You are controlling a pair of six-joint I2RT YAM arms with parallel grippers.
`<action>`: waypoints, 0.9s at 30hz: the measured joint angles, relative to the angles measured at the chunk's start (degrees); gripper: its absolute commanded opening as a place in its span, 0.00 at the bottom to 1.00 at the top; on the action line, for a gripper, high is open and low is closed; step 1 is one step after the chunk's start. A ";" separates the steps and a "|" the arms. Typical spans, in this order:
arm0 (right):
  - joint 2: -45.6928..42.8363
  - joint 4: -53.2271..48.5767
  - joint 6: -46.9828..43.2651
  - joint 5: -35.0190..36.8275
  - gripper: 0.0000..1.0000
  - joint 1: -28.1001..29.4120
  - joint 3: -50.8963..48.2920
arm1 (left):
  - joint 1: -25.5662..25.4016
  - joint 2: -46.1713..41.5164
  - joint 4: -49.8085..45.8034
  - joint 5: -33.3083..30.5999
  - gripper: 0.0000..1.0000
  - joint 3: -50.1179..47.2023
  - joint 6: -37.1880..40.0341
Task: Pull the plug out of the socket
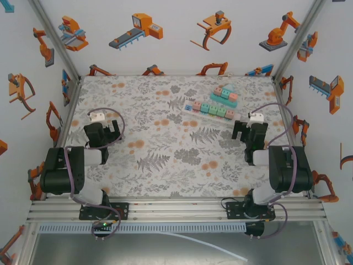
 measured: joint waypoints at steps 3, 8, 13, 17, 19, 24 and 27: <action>0.00 0.00 0.00 -0.13 0.99 0.00 0.00 | 0.00 0.00 0.00 -0.02 0.97 0.00 0.00; 0.00 0.00 0.00 -0.15 0.99 0.00 0.00 | 0.00 0.00 0.00 0.00 0.97 0.00 0.00; 0.00 0.00 0.00 -0.15 0.99 0.00 0.00 | 0.00 0.00 0.00 -0.02 0.97 0.00 0.00; 0.00 0.00 0.00 -0.15 0.99 0.00 0.00 | 0.00 0.00 0.00 0.00 0.97 0.00 0.00; 0.00 0.00 0.00 -0.15 0.99 0.00 0.00 | 0.00 0.00 0.02 0.00 0.97 0.00 0.00; 0.00 0.00 0.02 -0.11 0.99 0.00 0.00 | 0.00 0.00 0.00 2.19 0.97 0.00 0.79; -0.02 0.00 0.02 -0.15 0.99 0.00 0.00 | 0.00 -0.22 0.00 2.99 0.97 -0.02 1.07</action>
